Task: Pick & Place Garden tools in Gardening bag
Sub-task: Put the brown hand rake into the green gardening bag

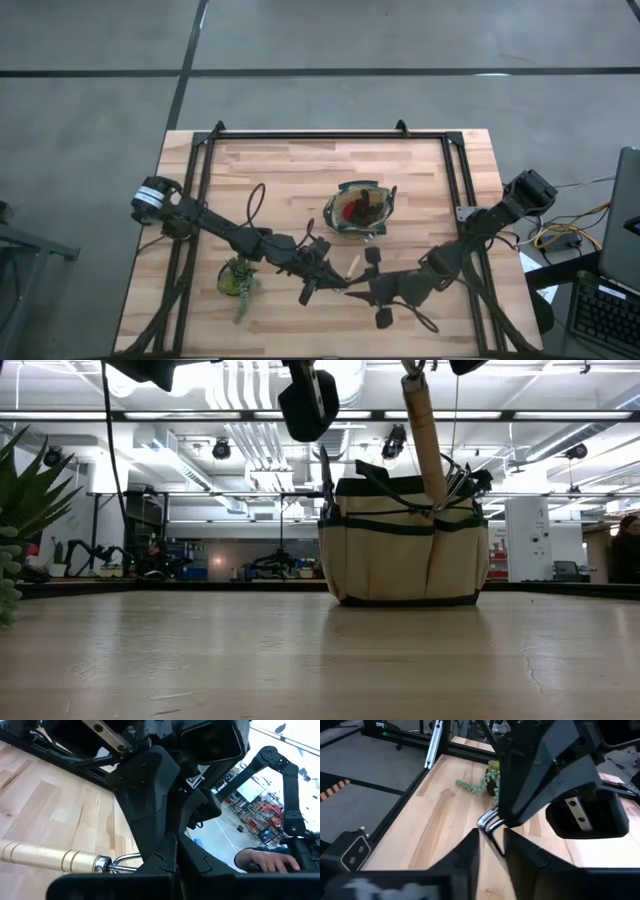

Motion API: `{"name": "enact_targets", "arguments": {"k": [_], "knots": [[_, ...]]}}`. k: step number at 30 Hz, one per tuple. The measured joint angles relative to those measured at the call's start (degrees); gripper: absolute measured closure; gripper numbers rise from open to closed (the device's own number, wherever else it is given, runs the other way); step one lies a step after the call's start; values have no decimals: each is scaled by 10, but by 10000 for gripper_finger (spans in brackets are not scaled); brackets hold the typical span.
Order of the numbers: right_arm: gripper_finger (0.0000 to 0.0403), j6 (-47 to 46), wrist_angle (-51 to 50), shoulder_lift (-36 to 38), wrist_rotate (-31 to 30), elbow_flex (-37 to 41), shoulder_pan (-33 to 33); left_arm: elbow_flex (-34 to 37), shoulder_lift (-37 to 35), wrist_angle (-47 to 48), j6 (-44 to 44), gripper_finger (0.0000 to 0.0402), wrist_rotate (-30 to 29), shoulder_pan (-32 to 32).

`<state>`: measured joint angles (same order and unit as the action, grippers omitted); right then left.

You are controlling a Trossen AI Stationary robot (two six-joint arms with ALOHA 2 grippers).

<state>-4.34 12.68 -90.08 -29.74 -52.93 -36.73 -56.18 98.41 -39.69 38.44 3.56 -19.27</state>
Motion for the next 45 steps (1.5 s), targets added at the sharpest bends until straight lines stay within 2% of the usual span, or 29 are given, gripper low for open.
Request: {"name": "enact_targets", "arguments": {"k": [5,10,18,23,31,39,45], "knots": [[384,14,0,0,2,0,2,0,0,0,2,399,2,1],[390,11,-1,3,2,-1,2,-1,0,0,-3,382,0,2],[394,-27,-30,39,-1,-2,2,0,-22,1,-47,313,-4,4],[394,-49,-61,47,-12,0,-2,2,-51,-5,-110,280,1,6],[395,-46,-66,57,-120,12,-32,10,-97,-3,-233,264,-8,5],[395,-92,-65,111,-312,84,-87,40,-138,7,-293,264,-57,5],[395,-129,-45,139,-473,148,-121,62,-151,7,-298,263,-86,5]]}}
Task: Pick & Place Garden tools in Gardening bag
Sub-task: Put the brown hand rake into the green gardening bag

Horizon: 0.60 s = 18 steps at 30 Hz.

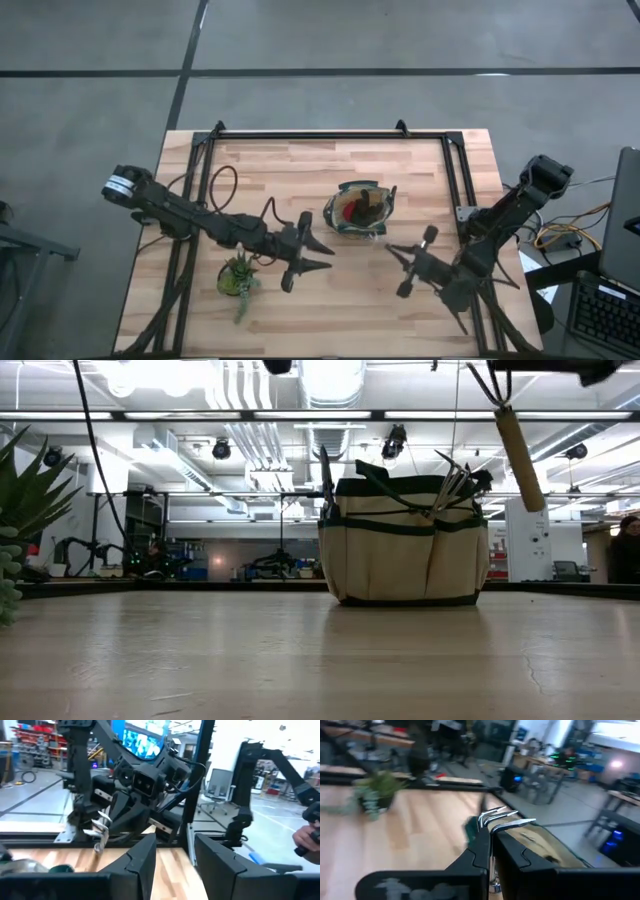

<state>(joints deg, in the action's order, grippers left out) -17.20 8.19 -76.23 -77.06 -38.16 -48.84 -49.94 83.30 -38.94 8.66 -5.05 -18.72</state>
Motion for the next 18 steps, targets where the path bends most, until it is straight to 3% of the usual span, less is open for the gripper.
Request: {"name": "enact_targets", "arguments": {"k": [8,18], "knots": [[395,-9,97,-4,-99,65,3,7,1,-1,-1,264,-17,0],[395,-112,103,-3,-117,94,35,8,1,0,-16,264,-21,0]]}}
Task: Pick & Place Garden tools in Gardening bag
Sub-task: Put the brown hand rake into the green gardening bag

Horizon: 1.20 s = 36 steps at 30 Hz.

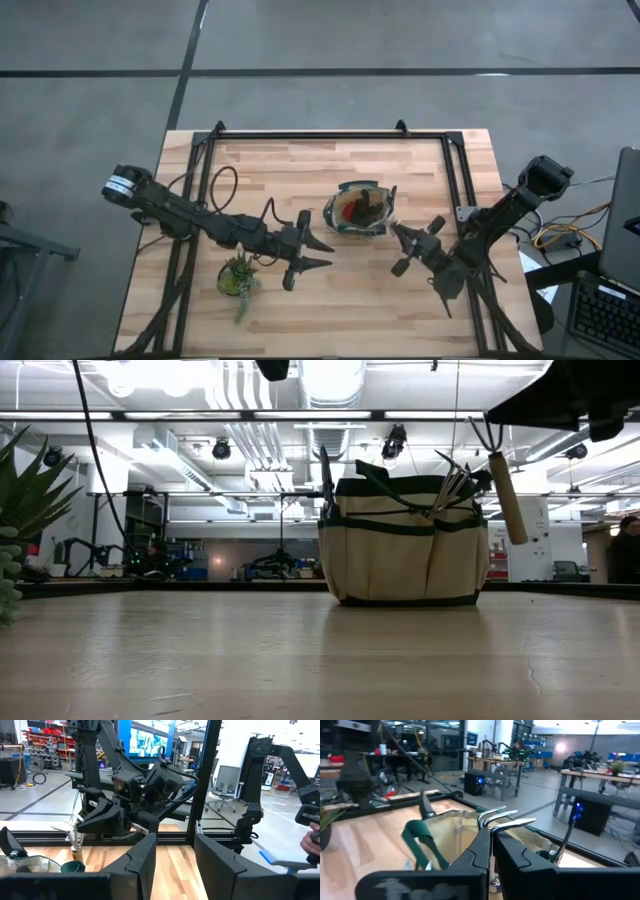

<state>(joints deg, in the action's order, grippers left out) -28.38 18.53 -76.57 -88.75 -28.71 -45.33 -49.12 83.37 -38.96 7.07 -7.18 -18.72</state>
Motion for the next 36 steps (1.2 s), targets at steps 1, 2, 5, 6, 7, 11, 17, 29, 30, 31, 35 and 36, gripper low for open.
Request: {"name": "enact_targets", "arguments": {"k": [1,2,5,6,7,11,17,29,30,31,35,36], "knots": [[395,0,1,0,0,-2,4,0,0,0,0,264,0,0],[395,0,1,0,0,-6,7,0,0,0,0,264,0,0],[395,0,2,0,6,-22,15,2,0,0,0,264,0,0],[395,2,3,0,18,-29,18,4,0,0,0,264,0,0],[395,8,3,0,32,-36,21,4,0,1,0,264,0,0],[395,46,5,8,125,-51,37,7,0,1,0,264,0,0],[395,126,33,31,155,-44,51,7,0,1,0,263,0,-1],[395,284,233,61,324,25,145,7,1,5,-4,264,0,-2],[395,297,237,60,331,32,147,7,1,5,-4,264,0,-2],[395,311,246,57,338,39,149,7,1,6,-4,264,0,-2],[395,349,335,39,356,74,153,7,1,15,-4,264,0,-2],[395,352,359,37,365,84,154,7,1,15,-4,264,0,-2]]}}
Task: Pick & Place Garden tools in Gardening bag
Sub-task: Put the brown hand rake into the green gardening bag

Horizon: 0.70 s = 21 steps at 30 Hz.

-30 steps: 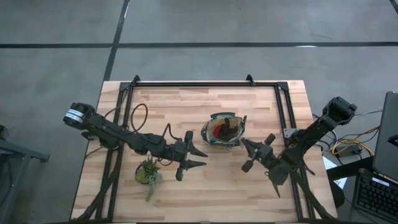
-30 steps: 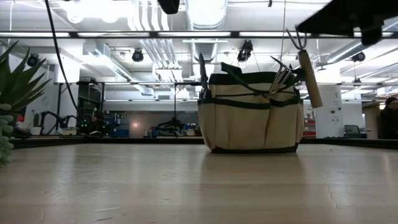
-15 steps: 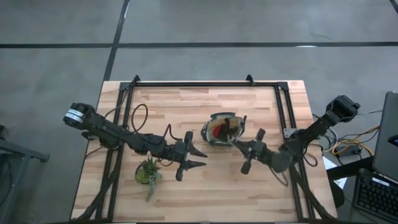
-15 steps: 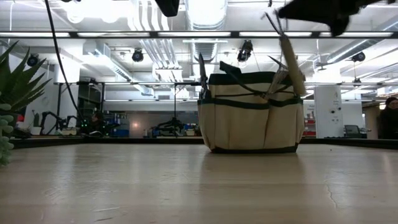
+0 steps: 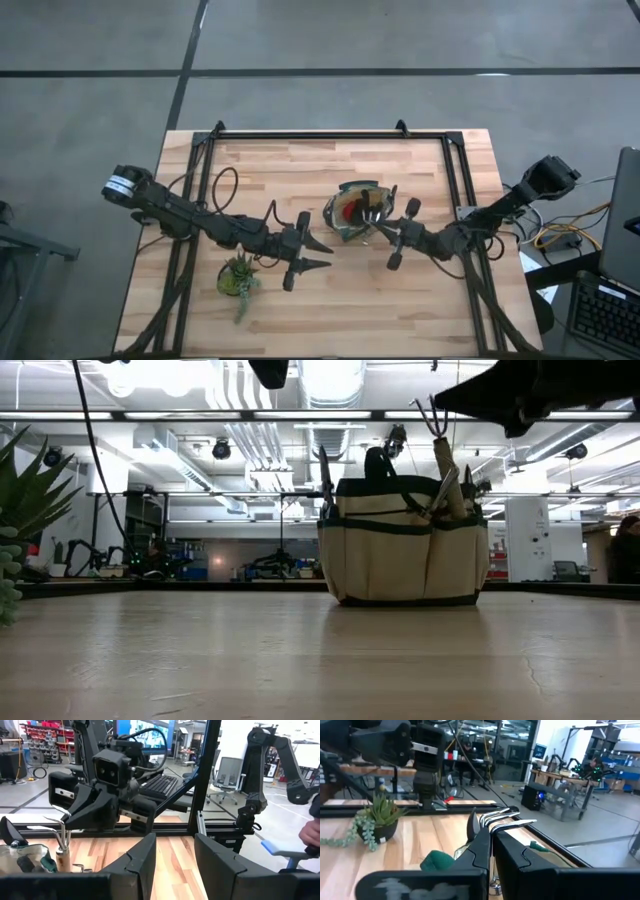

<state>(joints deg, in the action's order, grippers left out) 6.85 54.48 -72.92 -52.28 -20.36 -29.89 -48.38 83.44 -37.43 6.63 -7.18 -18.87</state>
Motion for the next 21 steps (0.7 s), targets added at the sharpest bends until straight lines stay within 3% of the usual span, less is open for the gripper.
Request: {"name": "enact_targets", "arguments": {"k": [12,21], "knots": [[394,-71,31,-4,-17,82,2,0,0,3,0,264,0,0],[360,-116,12,-5,-19,100,5,0,0,3,0,264,0,0]]}}
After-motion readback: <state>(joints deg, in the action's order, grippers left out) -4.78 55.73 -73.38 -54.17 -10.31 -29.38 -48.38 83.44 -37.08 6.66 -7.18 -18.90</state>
